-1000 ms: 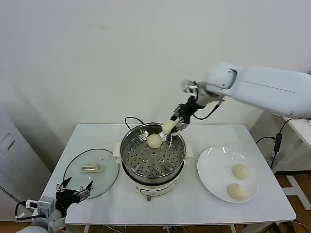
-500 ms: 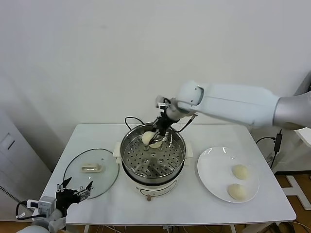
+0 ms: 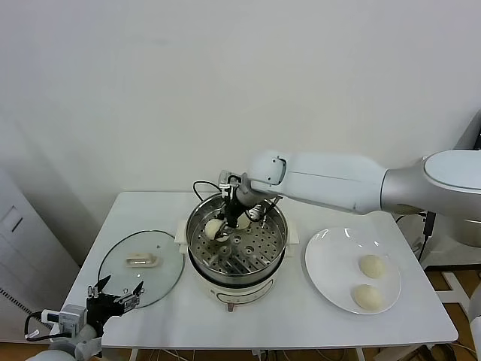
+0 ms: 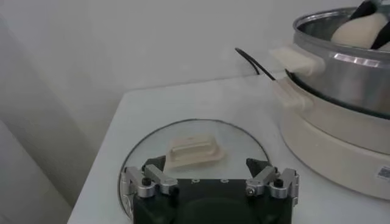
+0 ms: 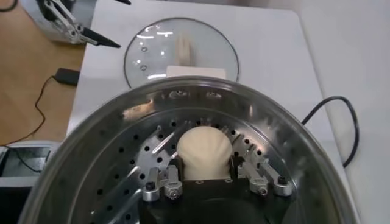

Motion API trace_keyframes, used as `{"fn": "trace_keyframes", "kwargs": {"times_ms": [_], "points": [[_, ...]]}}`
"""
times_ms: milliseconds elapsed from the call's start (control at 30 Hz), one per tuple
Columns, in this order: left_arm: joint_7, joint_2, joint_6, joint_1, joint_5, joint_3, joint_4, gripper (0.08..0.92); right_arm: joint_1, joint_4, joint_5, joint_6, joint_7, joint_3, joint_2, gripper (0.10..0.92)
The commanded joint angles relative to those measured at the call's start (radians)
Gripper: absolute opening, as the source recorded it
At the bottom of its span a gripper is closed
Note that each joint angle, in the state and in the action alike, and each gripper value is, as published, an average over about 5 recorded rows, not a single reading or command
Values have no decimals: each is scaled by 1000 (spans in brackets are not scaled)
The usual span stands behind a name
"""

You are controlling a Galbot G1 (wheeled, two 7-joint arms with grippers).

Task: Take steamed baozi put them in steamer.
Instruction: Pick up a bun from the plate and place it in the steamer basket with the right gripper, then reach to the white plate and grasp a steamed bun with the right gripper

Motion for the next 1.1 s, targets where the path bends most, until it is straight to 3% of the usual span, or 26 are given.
{"fn": "trace_keyframes", "kwargs": {"times_ms": [33, 133, 500, 833, 1100], "points": [[1, 3, -2, 0, 0, -1, 3, 823, -48, -19, -13, -6, 30, 7, 26, 463], [1, 3, -2, 0, 0, -1, 4, 823, -50, -19, -15, -8, 34, 8, 23, 510], [1, 1, -1, 1, -1, -4, 8, 823, 45, 26, -16, -8, -35, 21, -79, 802], [1, 3, 0, 8, -1, -11, 2, 823, 322, 139, -159, 118, -368, -77, -392, 823], [1, -1, 0, 13, 0, -15, -3, 823, 352, 182, -398, 223, -527, -166, -643, 823]]}}
